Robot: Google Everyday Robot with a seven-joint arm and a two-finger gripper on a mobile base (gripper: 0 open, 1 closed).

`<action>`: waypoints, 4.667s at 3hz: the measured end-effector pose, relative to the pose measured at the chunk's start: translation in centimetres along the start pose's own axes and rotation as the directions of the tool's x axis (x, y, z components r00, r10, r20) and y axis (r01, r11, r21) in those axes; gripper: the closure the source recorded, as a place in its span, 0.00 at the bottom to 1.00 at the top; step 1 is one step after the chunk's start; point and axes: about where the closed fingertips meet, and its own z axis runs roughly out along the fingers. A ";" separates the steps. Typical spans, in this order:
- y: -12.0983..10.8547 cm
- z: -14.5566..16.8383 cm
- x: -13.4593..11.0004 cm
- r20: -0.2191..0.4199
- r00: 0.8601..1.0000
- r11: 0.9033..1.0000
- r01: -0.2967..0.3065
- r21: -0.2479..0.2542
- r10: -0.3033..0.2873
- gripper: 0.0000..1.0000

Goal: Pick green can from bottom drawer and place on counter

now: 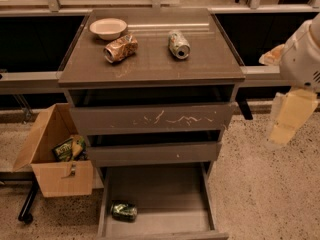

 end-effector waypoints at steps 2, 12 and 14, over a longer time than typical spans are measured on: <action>4.9 12.2 -2.0 0.182 0.983 0.990 0.064 -0.128 -0.040 0.00; 13.7 57.5 -4.5 0.300 0.952 0.943 0.148 -0.298 -0.055 0.00; 15.3 61.1 -7.8 0.402 0.915 0.944 0.155 -0.291 -0.026 0.00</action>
Offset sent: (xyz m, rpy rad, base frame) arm -0.0132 0.0999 -0.2067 0.3517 0.1601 0.1954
